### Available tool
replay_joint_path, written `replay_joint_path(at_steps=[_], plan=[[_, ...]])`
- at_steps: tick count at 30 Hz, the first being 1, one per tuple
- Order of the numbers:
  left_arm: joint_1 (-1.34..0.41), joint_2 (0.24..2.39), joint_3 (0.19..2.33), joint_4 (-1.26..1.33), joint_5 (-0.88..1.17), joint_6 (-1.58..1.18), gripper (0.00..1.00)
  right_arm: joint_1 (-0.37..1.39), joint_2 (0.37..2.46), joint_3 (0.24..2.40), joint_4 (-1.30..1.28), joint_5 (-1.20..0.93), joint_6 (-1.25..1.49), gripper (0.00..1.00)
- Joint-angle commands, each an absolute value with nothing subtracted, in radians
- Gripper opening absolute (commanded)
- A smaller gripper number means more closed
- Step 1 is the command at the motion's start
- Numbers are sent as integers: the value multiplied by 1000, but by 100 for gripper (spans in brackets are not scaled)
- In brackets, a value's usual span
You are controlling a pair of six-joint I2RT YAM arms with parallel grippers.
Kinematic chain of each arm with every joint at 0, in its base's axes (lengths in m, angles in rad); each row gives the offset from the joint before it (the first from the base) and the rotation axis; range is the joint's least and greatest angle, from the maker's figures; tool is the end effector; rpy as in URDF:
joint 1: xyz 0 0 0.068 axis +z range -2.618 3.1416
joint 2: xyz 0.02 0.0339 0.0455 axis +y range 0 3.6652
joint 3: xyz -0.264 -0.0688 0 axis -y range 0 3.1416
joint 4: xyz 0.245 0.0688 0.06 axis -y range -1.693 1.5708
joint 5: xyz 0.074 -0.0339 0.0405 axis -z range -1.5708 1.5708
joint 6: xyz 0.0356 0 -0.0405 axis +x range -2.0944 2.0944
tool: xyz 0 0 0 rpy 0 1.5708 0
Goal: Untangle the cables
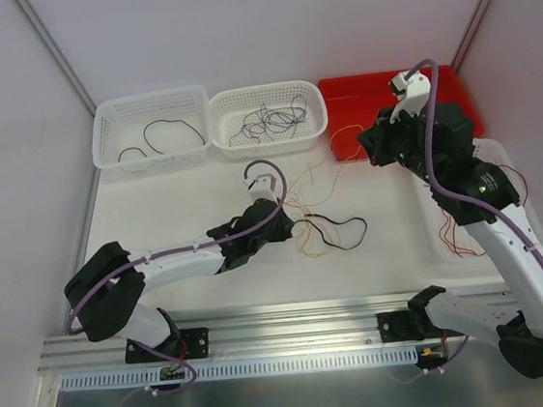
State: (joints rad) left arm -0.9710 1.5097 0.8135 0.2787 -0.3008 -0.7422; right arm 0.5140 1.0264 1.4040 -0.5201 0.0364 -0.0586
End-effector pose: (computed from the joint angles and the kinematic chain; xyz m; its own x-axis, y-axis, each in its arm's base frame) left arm 0.1945 -0.2657 0.2221 -0.5982 -0.2688 -0.7549 0.3137 0.7883 -0.5293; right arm 0.1725 0.0959 0.4699 -0.0965 -0.1217 -0.9879 -0.4664 0.8823 -0.0631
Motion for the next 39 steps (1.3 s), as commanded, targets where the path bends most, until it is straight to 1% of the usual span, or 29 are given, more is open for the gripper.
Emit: replay_joint_path(at_steps=[1,5,6,9,16,17,20,21,23,24,26,27,29,30,33,34,36,37,39], plan=[[-936,1427,706,144,-361,-730,0,457,1012,1477,-560,103,-138,1],[-829,1333,591,100,-293,-764,0,399,1015,1509,-581,106,-160,1],[-780,1316,556,92,-263,-765,0,388,1019,1516,-584,98,-163,1],[-698,1258,513,66,-236,-755,0,347,1026,1540,-588,75,-163,1],[-577,1180,524,-26,-230,-678,0,299,1051,1608,-598,66,-184,1],[-565,1181,534,-40,-218,-670,1,293,1060,1615,-595,63,-187,1],[-540,1187,598,-113,-163,-632,14,267,1092,1638,-581,52,-202,1],[-540,1190,639,-132,-152,-618,20,252,1100,1647,-577,46,-204,1],[-535,1195,682,-193,-114,-578,28,235,1127,1652,-555,38,-204,1],[-529,1196,724,-213,-100,-565,35,229,1137,1654,-543,35,-203,1],[-514,1203,762,-274,-54,-526,40,203,1158,1652,-503,34,-198,1],[-505,1204,796,-297,-34,-512,49,186,1182,1651,-489,38,-196,1],[-488,1201,825,-348,-2,-476,56,167,1207,1652,-443,46,-192,1],[-474,1197,851,-362,35,-463,64,152,1238,1651,-427,64,-190,1],[-436,1183,908,-425,99,-407,72,127,1285,1646,-344,124,-196,1],[-427,1180,926,-448,112,-375,78,118,1325,1652,-313,127,-195,1],[-405,1174,975,-506,139,-342,84,82,1365,1673,-285,130,-180,1],[-388,1169,991,-521,156,-312,89,68,1412,1681,-260,132,-167,1],[-380,1158,1018,-547,140,-284,96,40,1463,1712,-238,141,-153,1]])
